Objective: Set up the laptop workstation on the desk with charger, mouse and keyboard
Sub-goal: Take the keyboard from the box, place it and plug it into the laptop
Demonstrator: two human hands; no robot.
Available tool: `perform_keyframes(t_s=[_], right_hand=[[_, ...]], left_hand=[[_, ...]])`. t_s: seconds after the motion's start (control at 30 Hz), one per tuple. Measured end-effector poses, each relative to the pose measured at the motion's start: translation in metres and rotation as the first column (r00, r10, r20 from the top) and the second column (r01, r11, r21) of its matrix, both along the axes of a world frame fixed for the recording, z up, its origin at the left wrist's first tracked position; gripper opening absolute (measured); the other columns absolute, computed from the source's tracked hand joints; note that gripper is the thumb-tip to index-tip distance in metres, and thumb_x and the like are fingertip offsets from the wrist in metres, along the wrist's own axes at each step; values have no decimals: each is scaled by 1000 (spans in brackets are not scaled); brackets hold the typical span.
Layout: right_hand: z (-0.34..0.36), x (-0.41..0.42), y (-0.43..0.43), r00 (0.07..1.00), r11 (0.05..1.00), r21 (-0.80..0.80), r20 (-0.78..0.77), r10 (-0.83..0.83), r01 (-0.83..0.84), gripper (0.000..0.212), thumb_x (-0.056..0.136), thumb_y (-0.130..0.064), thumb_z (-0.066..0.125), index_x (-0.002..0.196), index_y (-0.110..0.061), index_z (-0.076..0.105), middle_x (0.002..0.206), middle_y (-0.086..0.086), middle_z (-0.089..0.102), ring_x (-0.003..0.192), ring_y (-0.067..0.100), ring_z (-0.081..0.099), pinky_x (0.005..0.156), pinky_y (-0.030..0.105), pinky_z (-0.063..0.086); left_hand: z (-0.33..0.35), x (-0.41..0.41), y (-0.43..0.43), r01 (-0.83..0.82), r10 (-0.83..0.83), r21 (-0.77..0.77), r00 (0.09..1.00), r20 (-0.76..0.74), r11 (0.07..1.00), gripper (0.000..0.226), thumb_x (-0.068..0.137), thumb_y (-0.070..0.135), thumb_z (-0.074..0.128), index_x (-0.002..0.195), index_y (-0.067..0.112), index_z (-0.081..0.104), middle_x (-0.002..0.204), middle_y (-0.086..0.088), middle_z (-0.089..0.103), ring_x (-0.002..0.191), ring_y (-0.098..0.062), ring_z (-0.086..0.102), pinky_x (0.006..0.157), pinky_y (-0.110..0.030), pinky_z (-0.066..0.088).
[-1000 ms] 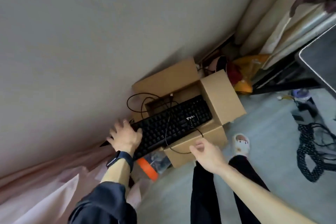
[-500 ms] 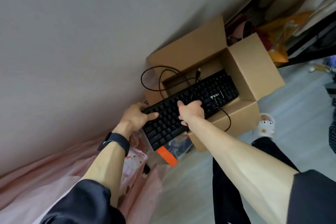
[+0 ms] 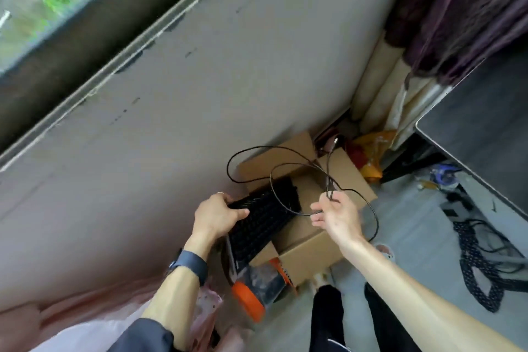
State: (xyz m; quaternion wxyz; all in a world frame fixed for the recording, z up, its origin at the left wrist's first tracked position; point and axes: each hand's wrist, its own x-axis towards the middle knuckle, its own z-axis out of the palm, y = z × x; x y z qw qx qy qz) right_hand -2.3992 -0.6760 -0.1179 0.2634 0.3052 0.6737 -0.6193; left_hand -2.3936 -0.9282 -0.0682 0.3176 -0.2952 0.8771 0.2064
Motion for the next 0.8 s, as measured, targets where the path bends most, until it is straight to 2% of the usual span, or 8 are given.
perform_keyframes(t_s=[0.17,0.27,0.4,0.5,0.67,0.73,0.8], right_hand=[[92,-9,43,975,996,52,-207,76,-66,16,103,-22,53,111,-8,57,88,7,73,62,15,70,57,25,58],[131,-6,66,946,993,92,-308,98,-72,12,103,-25,55,108,-16,59,87,5,75,66,17,72,61,29,60],[178,2,99,907,991,135,-416,58,-1,6,102,-26,56,100,-23,61,82,3,75,64,20,72,64,36,62],[205,9,126,860,983,165,-510,18,78,9,102,-25,55,96,-29,59,80,2,74,62,18,70,62,31,59],[245,21,180,750,930,214,-656,-88,297,16,101,-18,55,94,-32,58,79,-2,75,61,16,71,59,18,56],[259,27,206,697,893,202,-699,-157,403,17,101,-14,54,94,-30,58,80,0,74,60,14,71,60,18,56],[268,34,231,661,855,187,-719,-216,483,13,101,-14,54,97,-26,58,83,2,74,59,14,70,64,26,59]], left_hand=[[107,-24,13,112,-119,-130,992,-49,985,47,72,51,77,100,16,65,102,-7,70,95,-29,64,71,-30,45],[155,-30,22,119,-133,-144,987,-86,982,44,68,54,77,89,18,65,89,-4,70,80,-24,63,67,-29,48],[215,-33,44,147,-168,-130,970,-173,981,44,65,57,76,81,18,66,76,-2,70,66,-19,66,58,-28,52],[251,-36,68,193,-209,-86,942,-263,977,41,67,56,77,79,17,70,73,0,72,65,-19,69,68,-34,60],[302,-51,113,230,-179,92,906,-383,969,37,69,48,81,79,13,73,73,-2,74,68,-20,73,63,-33,61],[319,-61,134,253,-156,185,893,-422,950,32,70,43,83,79,14,75,75,-3,74,73,-20,72,55,-28,57],[335,-70,154,283,-141,275,887,-441,919,27,71,39,84,80,14,75,77,-4,75,74,-20,72,55,-28,56]])
